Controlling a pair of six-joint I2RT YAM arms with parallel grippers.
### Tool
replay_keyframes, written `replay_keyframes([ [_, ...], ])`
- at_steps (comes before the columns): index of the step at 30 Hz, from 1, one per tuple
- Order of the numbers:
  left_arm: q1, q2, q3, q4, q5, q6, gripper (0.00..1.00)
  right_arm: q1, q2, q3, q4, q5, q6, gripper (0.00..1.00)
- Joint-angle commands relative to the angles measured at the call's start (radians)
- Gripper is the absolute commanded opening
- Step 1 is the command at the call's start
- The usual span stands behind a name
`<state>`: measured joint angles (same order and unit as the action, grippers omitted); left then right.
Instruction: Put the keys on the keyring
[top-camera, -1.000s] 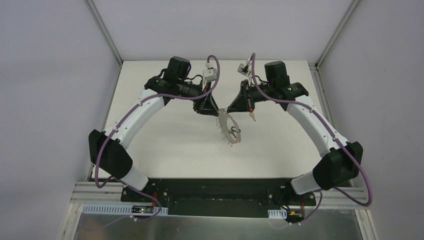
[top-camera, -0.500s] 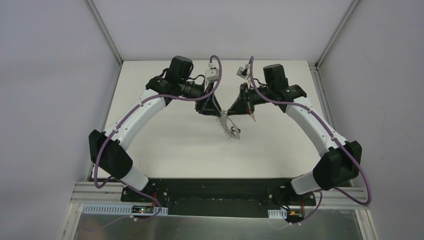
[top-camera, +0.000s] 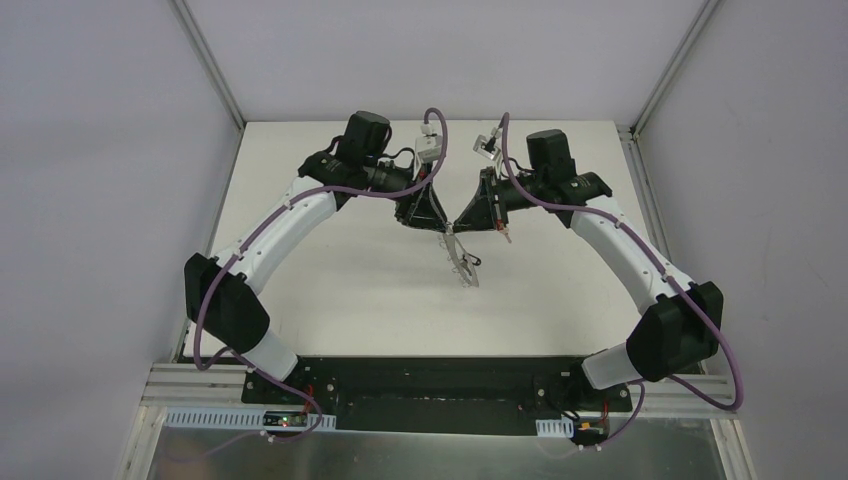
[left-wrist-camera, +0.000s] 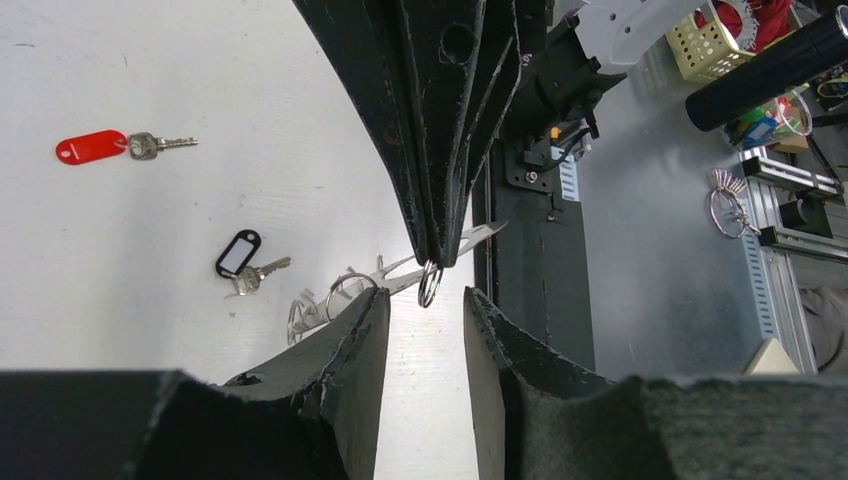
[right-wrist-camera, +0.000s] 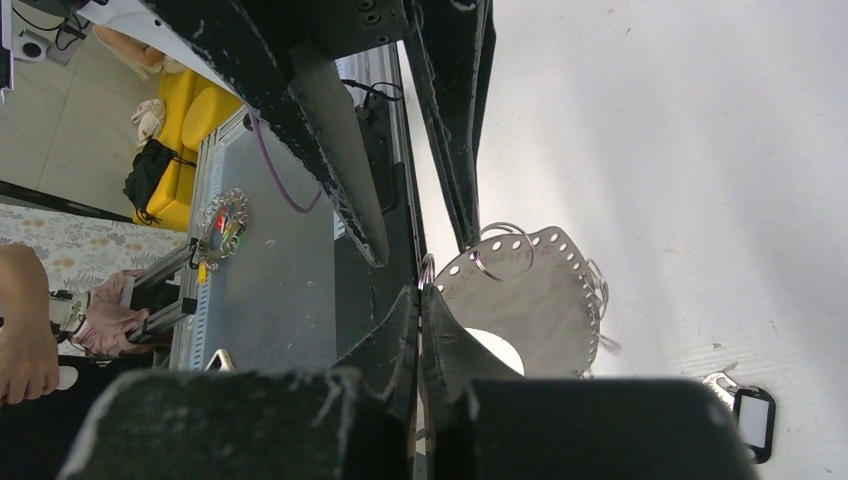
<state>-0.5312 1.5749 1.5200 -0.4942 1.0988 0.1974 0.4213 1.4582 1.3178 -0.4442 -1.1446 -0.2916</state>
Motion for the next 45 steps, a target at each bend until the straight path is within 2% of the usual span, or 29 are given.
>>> replay_keyframes([
  [1, -0.01, 0.008, 0.043, 0.041, 0.053, -0.018, 0.33, 0.004, -0.041, -0.002, 0.061, -0.056, 0.015, 0.0],
  [16, -0.026, 0.019, 0.05, 0.001, 0.051, -0.002, 0.14, 0.002, -0.046, -0.015, 0.101, -0.028, 0.057, 0.0],
  [21, -0.027, 0.023, 0.063, -0.024, 0.048, 0.011, 0.01, 0.0, -0.048, -0.02, 0.109, -0.015, 0.064, 0.0],
  [25, -0.027, 0.024, 0.07, -0.027, 0.047, 0.006, 0.0, -0.003, -0.051, -0.022, 0.12, -0.009, 0.077, 0.0],
  [28, -0.021, 0.023, 0.076, -0.007, 0.049, -0.031, 0.0, -0.018, -0.065, -0.028, 0.129, -0.013, 0.085, 0.08],
  [31, 0.001, 0.013, 0.026, 0.192, 0.083, -0.241, 0.0, -0.05, -0.086, -0.055, 0.185, -0.027, 0.13, 0.17],
  [34, 0.023, -0.008, -0.104, 0.656, 0.095, -0.574, 0.0, -0.09, -0.108, -0.101, 0.284, -0.046, 0.215, 0.22],
  [36, 0.031, -0.008, -0.144, 0.829, 0.094, -0.713, 0.0, -0.111, -0.118, -0.129, 0.335, -0.049, 0.259, 0.23],
  [39, 0.031, -0.009, -0.153, 0.863, 0.078, -0.759, 0.0, -0.132, -0.126, -0.166, 0.413, -0.062, 0.287, 0.23],
  [40, 0.031, -0.013, -0.157, 0.861, 0.068, -0.752, 0.0, -0.137, -0.128, -0.173, 0.431, -0.091, 0.351, 0.23],
  [45, 0.031, -0.022, -0.152, 0.791, 0.01, -0.699, 0.0, -0.142, -0.136, -0.184, 0.44, -0.101, 0.369, 0.24],
])
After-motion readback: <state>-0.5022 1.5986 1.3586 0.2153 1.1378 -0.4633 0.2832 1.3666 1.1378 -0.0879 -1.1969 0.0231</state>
